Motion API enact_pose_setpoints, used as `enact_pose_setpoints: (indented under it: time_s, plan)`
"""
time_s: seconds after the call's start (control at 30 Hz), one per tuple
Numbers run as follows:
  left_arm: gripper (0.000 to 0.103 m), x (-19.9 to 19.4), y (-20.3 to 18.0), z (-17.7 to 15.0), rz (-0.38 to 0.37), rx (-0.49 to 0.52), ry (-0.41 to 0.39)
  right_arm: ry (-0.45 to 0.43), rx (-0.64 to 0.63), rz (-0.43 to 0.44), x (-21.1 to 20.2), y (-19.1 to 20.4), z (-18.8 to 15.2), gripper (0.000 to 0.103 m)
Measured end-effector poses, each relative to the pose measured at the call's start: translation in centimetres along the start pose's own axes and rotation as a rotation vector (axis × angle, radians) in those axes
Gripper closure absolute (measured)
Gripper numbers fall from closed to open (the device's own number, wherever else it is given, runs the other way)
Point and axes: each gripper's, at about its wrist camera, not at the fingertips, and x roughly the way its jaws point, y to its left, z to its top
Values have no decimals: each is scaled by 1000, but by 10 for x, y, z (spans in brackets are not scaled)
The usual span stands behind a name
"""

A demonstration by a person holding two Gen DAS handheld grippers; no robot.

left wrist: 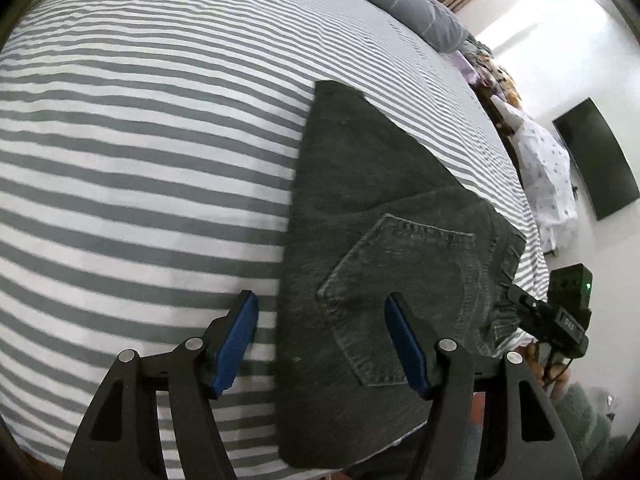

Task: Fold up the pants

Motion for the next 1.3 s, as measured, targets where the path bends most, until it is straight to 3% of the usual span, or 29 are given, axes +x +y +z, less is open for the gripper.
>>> enact_pose_setpoints:
  time_s: [0.2,0.33,0.47,0.5,0.53,0.57,0.6,0.7,0.8,1.07,1.3]
  plan:
    - [36,10,-12,3,0,54,27,76,-46,79,18,4,-6,42]
    - [34,15,-7,11,-25,26,12,78,11,149,28,0,4,43]
    - [24,20,-10,17,-22,24,-3,61,5,117,40,12,9,43]
    - [24,20,-13,17,-10,31,-7,59,14,104,41,13,9,47]
    - [25,20,-16,17,5,45,-17,59,16,78,41,14,8,62]
    - [31,19,-18,16,16,62,-24,63,23,58,41,14,7,66]
    - [46,17,-20,15,25,75,-32,64,36,55,40,13,6,69]
    - [70,14,-18,14,45,83,-51,56,48,19,39,24,4,75]
    - [86,5,-17,13,26,74,-81,46,47,-9,37,40,6,77]
    - [91,-37,-50,25,8,168,-195,30,-60,-20,28,97,39,79]
    - [90,-69,-35,98,33,148,-288,12,-121,2,58,139,114,79]
